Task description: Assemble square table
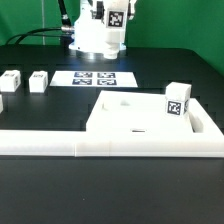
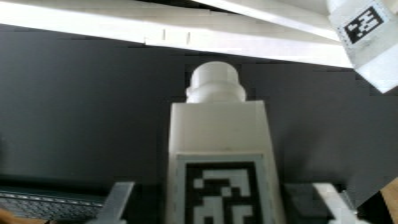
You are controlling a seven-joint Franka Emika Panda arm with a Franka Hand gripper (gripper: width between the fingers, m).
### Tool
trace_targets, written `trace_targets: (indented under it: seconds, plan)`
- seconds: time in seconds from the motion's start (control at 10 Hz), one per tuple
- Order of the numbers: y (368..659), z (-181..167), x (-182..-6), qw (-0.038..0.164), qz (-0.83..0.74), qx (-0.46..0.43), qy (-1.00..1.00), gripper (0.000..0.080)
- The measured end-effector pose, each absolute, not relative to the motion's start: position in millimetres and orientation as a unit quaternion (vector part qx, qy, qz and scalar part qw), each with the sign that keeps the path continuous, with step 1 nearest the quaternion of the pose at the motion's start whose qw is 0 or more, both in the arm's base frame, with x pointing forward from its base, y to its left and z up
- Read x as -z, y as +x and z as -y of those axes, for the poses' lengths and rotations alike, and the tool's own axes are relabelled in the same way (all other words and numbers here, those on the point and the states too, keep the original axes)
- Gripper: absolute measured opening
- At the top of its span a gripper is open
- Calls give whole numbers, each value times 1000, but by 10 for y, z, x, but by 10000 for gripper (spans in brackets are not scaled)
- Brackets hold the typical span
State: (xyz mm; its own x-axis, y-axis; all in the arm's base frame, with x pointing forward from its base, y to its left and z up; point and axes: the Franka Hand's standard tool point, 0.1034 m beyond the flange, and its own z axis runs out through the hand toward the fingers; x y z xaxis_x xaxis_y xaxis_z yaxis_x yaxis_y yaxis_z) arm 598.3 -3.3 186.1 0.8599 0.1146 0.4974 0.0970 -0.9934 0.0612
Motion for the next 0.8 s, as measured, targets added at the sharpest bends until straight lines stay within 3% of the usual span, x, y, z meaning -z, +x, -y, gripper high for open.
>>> trace_targets:
  seconds: [0.1,0.3,0.4,0.6,0.8]
  plan:
    - [5966,43,-1843,17,-61,-252,966,290]
    - [5813,89,-1713,-28,-107,-153,982,290]
    - [5808,59,-1640,-35,-119,-145,982,290]
    - [5851,59,-1380,-24,-111,-158,981,290]
    - [5966,218,-1293,0,-99,-186,978,290]
